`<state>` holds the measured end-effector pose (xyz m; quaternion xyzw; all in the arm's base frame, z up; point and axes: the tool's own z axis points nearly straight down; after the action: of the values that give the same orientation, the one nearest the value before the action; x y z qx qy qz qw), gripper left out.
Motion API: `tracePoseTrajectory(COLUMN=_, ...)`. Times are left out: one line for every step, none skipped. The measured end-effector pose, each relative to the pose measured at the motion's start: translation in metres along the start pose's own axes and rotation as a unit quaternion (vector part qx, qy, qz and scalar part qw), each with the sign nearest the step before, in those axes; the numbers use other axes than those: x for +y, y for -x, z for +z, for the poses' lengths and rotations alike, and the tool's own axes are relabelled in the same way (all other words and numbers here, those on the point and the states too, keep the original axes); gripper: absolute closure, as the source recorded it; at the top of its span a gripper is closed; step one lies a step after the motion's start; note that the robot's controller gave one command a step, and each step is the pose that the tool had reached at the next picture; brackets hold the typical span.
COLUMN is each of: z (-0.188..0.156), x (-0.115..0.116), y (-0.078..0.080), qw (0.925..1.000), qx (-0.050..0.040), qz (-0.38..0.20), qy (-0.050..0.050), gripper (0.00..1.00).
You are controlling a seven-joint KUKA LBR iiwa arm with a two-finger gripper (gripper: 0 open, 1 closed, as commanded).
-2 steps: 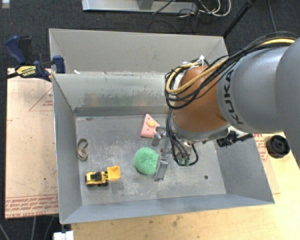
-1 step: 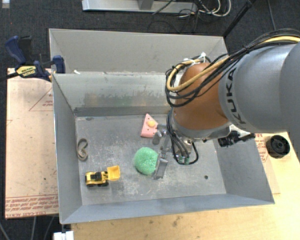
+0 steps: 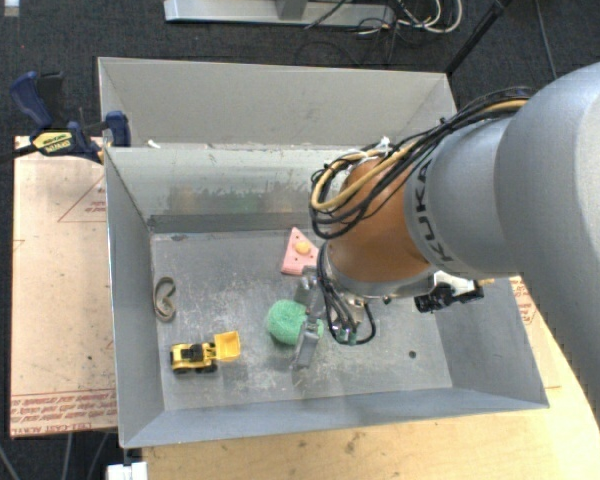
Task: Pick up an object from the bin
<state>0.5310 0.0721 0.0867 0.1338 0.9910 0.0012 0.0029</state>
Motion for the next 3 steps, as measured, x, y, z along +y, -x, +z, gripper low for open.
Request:
tracePoseTrajectory(z=0.0192, x=-0.0029, y=-0.0033, qw=0.9996, qx=0.0025, qz=0.029, qy=-0.001, gripper=1.00)
tracePoseTrajectory(z=0.0162, x=-0.0030, y=-0.0032, qw=0.9995, qx=0.0019, qz=0.031, qy=-0.001, gripper=1.00)
tracePoseTrajectory(z=0.0140, x=-0.0032, y=-0.0037, qw=0.9995, qx=0.0032, qz=0.031, qy=-0.001, gripper=1.00)
